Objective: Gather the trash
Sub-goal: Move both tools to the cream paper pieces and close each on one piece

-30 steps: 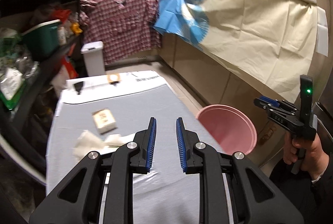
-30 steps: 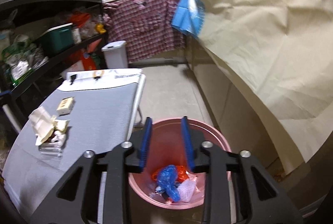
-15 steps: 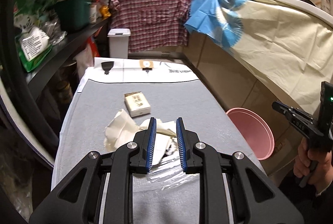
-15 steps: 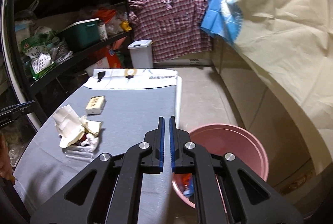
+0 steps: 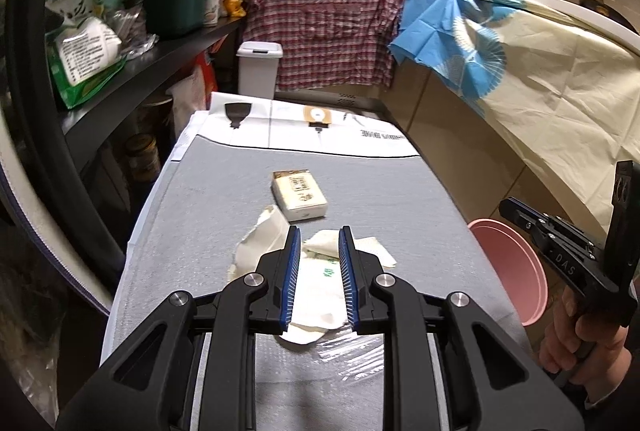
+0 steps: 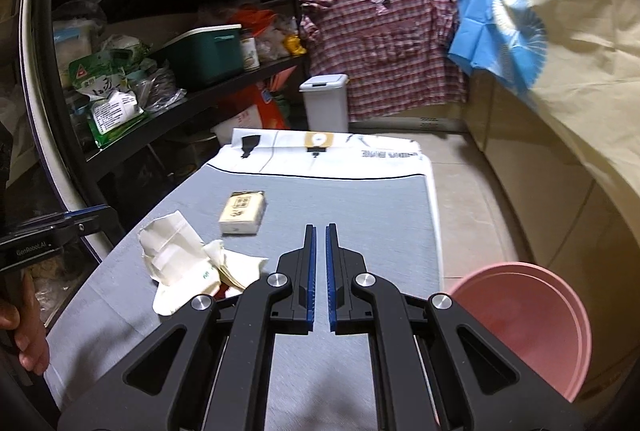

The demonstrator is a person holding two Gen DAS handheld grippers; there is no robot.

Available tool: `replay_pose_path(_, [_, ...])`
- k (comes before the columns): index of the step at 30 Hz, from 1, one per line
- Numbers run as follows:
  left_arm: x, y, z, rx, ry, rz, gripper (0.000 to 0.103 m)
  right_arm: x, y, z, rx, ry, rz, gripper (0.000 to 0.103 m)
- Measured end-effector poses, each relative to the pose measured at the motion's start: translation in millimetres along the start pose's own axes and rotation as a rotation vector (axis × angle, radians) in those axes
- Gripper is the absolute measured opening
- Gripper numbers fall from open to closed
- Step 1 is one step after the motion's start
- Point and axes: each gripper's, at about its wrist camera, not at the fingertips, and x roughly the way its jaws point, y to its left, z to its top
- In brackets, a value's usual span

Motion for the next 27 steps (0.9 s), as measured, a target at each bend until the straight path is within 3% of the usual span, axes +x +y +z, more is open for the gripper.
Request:
replay_pose_path(7, [12,26,1,-0.067,0.012,0.061,0.020,30,18,3,-0.016,0.028,0.072,0.007])
replay_pose_path(9, [20,34,1,-0.089,0.031,0.077,0.028,39,27,2,-0.040,0.043,0.094,0.008])
replay_pose_path(11, [28,43,-2,-0.125,0.054,0.098,0.049,48,34,-1,-0.054,0.063,0.109,0.010])
replay_pose_path(16, [44,52,-7,-0.158,0.102,0.112,0.051,64,46,-8,-0.083,0.108,0.164,0.012])
replay_pose_path(20, [53,54,-9,-0.159,0.124,0.108,0.051,75,61,-13,-0.121,0.143,0.218,0.024])
replay_pose_path(27, [64,53,-11,-0.141,0.149,0.090,0.051,94,76,-24,-0.161,0.203,0.248,0.024])
